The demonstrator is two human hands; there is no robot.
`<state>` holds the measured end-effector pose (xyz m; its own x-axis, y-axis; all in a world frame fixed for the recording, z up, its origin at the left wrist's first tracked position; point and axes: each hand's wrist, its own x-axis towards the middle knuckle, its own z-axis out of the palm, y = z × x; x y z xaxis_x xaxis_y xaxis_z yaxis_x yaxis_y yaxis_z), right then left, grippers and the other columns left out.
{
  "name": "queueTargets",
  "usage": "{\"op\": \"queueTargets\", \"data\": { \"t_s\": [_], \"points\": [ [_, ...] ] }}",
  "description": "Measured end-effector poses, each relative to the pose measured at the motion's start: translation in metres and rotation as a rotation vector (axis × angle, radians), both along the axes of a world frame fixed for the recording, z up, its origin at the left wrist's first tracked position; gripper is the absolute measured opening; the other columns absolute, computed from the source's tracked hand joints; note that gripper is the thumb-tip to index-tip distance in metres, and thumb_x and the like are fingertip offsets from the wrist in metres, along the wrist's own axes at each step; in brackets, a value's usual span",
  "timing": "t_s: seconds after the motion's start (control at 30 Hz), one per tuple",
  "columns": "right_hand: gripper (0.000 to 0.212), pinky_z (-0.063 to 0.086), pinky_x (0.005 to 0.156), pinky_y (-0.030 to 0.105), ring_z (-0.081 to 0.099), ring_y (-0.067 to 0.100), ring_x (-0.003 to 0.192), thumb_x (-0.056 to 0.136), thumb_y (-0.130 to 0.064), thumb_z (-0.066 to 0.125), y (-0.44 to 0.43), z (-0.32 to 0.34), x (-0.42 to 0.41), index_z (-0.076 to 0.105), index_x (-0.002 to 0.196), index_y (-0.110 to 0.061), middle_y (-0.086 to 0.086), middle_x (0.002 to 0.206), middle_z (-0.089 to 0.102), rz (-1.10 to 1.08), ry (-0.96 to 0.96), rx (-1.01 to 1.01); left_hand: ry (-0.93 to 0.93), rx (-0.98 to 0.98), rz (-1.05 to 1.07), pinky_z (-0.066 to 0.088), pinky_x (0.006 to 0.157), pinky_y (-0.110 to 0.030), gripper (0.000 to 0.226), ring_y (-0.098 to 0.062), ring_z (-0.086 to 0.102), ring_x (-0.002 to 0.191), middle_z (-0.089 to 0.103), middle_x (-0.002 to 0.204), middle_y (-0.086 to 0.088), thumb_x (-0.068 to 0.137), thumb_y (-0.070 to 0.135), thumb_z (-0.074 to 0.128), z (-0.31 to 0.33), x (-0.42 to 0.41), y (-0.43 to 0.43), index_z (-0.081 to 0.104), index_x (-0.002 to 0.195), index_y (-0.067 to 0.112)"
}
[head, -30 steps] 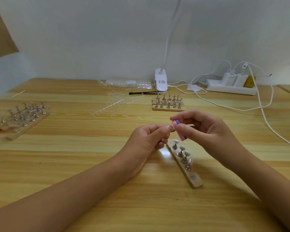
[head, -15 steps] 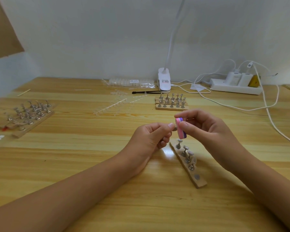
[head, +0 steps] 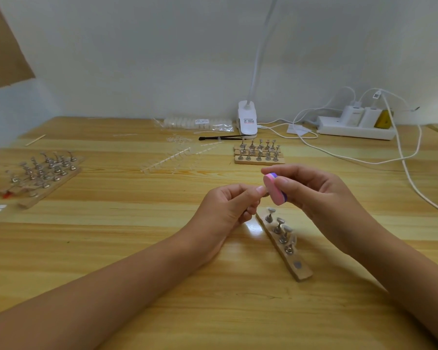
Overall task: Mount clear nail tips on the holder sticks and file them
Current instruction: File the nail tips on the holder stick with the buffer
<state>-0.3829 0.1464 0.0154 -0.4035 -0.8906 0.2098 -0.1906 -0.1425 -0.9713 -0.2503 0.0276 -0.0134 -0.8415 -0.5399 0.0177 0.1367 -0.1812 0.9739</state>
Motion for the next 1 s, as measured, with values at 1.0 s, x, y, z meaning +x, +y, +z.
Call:
{"op": "queueTargets", "data": {
  "t_s": [1.0],
  "points": [
    [0.029,0.055,0.080,0.021,0.068,0.010,0.085,0.073,-0.044,0.073,0.010,0.018,-0.025,0.076,0.098,-0.030,0.002,0.094,0.074,-0.061,0.223,0.156,0.007,0.176,0.078,0.045,0.056,-0.011,0.016,-0.003,0.046,0.057,0.053,0.064,0.006,0.084,0.025,0.071,0.002,-0.003,-0.004,0.079,0.078,0.013]
  ]
}}
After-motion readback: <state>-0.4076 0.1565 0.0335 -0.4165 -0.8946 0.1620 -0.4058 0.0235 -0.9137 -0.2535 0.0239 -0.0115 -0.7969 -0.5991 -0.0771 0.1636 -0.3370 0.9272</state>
